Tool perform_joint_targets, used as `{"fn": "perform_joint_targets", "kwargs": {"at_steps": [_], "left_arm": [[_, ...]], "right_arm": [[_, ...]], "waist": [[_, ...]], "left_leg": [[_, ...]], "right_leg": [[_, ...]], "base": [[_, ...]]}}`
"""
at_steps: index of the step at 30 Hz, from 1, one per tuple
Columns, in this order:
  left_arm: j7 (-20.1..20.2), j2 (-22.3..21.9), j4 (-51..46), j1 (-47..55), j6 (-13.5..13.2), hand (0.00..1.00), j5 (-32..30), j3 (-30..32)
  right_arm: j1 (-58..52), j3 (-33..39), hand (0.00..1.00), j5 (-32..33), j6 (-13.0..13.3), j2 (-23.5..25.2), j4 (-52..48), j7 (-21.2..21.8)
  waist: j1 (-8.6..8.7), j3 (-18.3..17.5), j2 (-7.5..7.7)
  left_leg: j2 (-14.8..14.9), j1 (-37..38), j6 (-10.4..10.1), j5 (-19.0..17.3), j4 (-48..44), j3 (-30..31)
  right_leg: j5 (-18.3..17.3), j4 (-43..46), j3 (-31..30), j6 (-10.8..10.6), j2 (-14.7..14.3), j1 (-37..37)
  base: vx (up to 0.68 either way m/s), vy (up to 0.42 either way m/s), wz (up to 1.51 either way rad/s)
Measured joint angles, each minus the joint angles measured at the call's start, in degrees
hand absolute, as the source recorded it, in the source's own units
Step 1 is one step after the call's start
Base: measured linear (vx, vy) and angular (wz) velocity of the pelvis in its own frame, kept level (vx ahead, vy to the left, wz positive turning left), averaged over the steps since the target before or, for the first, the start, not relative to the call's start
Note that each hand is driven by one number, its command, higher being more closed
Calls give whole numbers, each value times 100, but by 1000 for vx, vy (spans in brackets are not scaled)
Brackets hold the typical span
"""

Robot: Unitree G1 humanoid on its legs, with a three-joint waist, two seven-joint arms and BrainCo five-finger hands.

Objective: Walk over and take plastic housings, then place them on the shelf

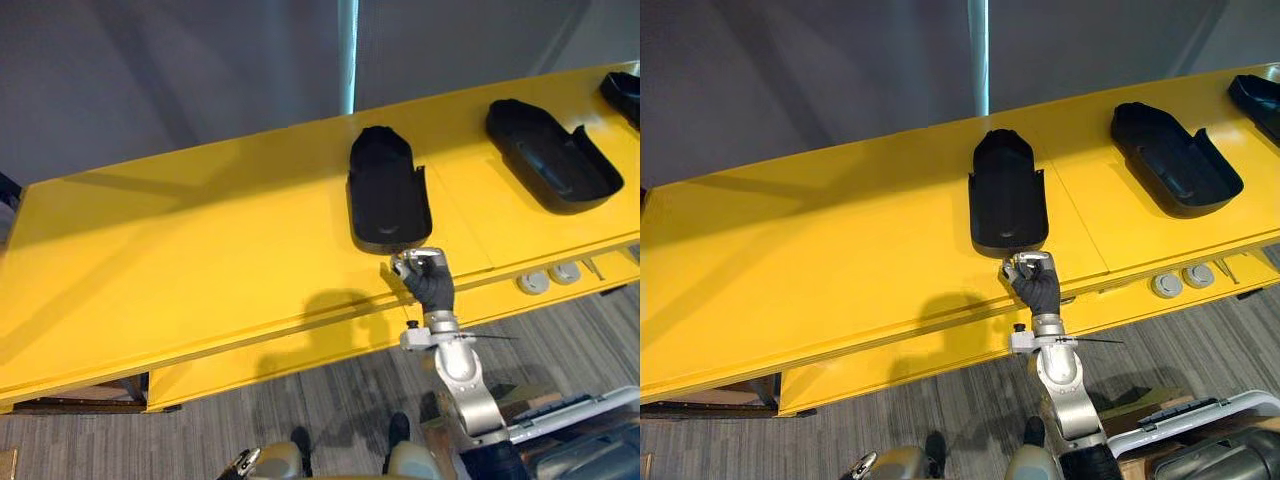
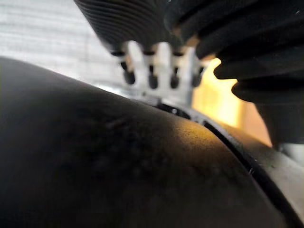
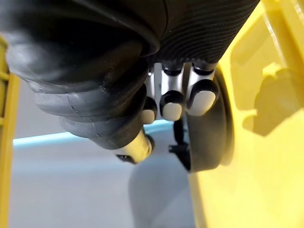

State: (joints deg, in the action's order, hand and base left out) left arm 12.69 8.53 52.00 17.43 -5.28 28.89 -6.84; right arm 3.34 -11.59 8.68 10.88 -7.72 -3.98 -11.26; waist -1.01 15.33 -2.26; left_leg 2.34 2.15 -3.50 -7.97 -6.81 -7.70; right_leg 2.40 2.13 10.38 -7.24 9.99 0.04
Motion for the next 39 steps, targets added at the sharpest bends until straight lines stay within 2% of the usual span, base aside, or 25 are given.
{"fn": "perform_joint_targets", "kwargs": {"at_steps": [8, 15, 20, 26, 39], "left_arm": [[-4, -8, -6, 1, 3, 0, -13, 66], [-6, -12, -56, 11, 45, 0, -23, 101], [-10, -17, -165, 50, 57, 0, -37, 105], [-11, -33, -191, 54, 204, 0, -41, 170], [3, -157, -300, 61, 212, 0, -80, 338]], "right_arm": [[408, 36, 100, -173, -75, 61, 468, -384], [449, 263, 100, -271, -97, 111, 579, -490], [663, 417, 100, -274, -222, 129, 1016, -507], [1019, 692, 100, -281, -216, 131, 1651, -615], [1770, 1058, 100, -278, -165, 134, 2299, -888]], "waist": [[-20, -7, -9], [-27, -7, -9], [-70, -6, -11], [-138, -4, -13], [-221, 123, -18]], "left_leg": [[3, 99, -35, 177, 246, 95], [1, 109, -44, 189, 242, 116], [0, 145, -62, 235, 252, 239], [-39, 165, -50, 422, 475, 404], [-100, 180, -41, 433, 469, 462]], "right_leg": [[1, 2, 87, 0, -11, 10], [8, 2, 110, -10, -5, 30], [8, -5, 243, -10, 2, 140], [7, -3, 407, -10, 40, 164], [7, 17, 486, -13, 105, 218]], "base": [[-7, -14, 6], [-2, 0, 0], [-29, -10, 12], [-36, -14, 12], [1, 3, 3]]}}
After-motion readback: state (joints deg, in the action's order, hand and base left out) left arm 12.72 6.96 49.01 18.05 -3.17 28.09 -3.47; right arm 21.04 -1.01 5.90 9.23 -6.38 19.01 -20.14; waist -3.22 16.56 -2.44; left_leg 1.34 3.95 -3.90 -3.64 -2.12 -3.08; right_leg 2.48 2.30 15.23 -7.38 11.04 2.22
